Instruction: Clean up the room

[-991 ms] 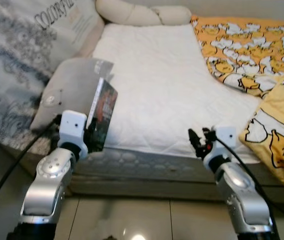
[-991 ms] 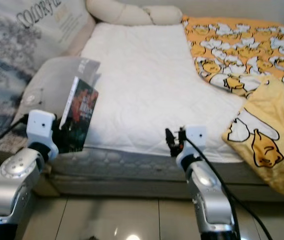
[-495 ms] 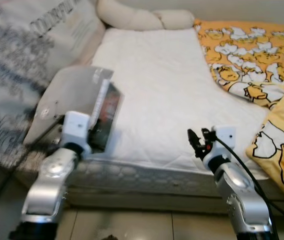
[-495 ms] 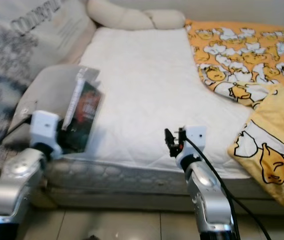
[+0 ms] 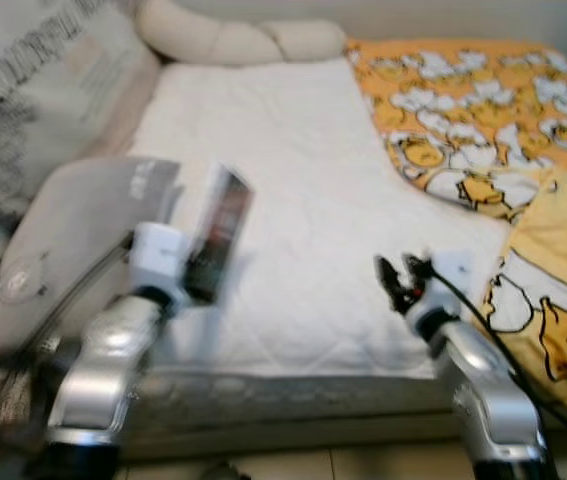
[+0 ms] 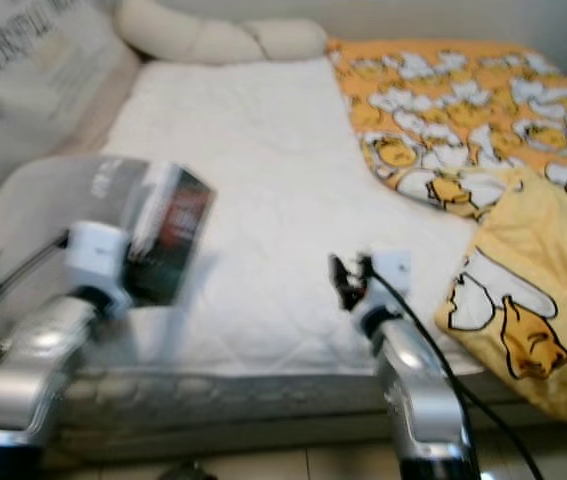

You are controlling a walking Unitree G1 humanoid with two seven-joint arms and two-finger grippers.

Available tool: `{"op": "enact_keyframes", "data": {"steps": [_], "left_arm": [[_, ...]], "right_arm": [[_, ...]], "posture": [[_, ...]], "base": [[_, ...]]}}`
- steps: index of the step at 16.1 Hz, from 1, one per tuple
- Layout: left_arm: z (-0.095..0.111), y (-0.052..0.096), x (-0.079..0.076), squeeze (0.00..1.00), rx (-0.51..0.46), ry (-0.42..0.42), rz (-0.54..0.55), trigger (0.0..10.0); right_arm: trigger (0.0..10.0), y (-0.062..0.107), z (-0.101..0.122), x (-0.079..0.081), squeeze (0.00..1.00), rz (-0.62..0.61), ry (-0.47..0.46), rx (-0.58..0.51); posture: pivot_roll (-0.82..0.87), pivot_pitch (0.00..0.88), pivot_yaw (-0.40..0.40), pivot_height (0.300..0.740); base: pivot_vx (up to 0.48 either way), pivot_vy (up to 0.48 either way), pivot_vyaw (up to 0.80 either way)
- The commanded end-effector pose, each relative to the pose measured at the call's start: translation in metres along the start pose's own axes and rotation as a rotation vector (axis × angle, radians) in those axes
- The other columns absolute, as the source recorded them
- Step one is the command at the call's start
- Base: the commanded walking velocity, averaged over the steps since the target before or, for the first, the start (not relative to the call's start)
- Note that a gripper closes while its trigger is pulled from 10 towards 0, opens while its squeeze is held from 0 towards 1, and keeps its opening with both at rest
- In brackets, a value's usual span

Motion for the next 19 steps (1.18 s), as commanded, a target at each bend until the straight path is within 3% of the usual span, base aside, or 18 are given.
{"op": "enact_keyframes", "data": {"steps": [1, 2, 5, 8, 12, 16, 19], "left_arm": [[0.011, -0.003, -0.016, 0.00, -0.043, -0.002, -0.050, 10.0], [0.011, -0.004, -0.016, 0.00, -0.042, -0.003, -0.050, 10.0], [0.011, -0.003, -0.016, 0.00, -0.042, -0.003, -0.052, 10.0], [0.009, -0.003, -0.016, 0.00, -0.036, -0.002, -0.057, 10.0], [0.002, -0.014, -0.033, 0.00, 0.015, -0.019, -0.209, 10.0], [0.004, -0.043, -0.036, 0.00, 0.075, 0.129, -0.253, 10.0], [0.015, -0.073, -0.043, 0.00, 0.092, 0.276, -0.307, 10.0]], "right_arm": [[10.0, 0.003, -0.001, -0.010, 0.00, -0.020, 0.092, 0.013], [10.0, 0.004, 0.000, -0.011, 0.00, -0.027, 0.151, 0.012], [10.0, 0.005, -0.001, -0.021, 0.00, -0.086, 0.015, 0.007], [10.0, 0.006, -0.002, -0.020, 0.00, -0.064, 0.030, 0.007], [10.0, 0.011, 0.001, -0.021, 0.00, -0.047, 0.048, 0.003], [10.0, 0.024, 0.008, -0.034, 0.00, -0.006, 0.063, -0.007], [10.0, 0.033, 0.016, -0.032, 0.00, 0.160, 0.051, 0.020]], "posture": [[0.05, 0.000, 0.017, 0.740], [0.05, 0.000, 0.016, 0.740], [0.05, 0.000, 0.016, 0.740], [0.05, 0.000, 0.017, 0.740], [0.02, 0.000, 0.033, 0.740], [-0.04, 0.000, 0.055, 0.740], [-0.08, 0.000, 0.061, 0.740]], "base": [[0.368, 0.000, 0.00], [0.364, 0.000, 0.80], [0.365, 0.000, 0.27], [0.354, 0.000, 0.00], [0.000, 0.000, 0.00], [0.000, 0.000, 0.00], [0.000, 0.000, 0.00]]}}
Point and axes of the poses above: a point about 5 cm out from each wrist's last joint towards the gripper, its own y axis pointing back from the gripper into the wrist, its own z axis along the axis of the wrist's last joint, x = y × z, the point moved 5 cm from there along -y, pointing out of the wrist towards the gripper, and after that the axes turned 12 degrees about y, right-handed, at the moved point
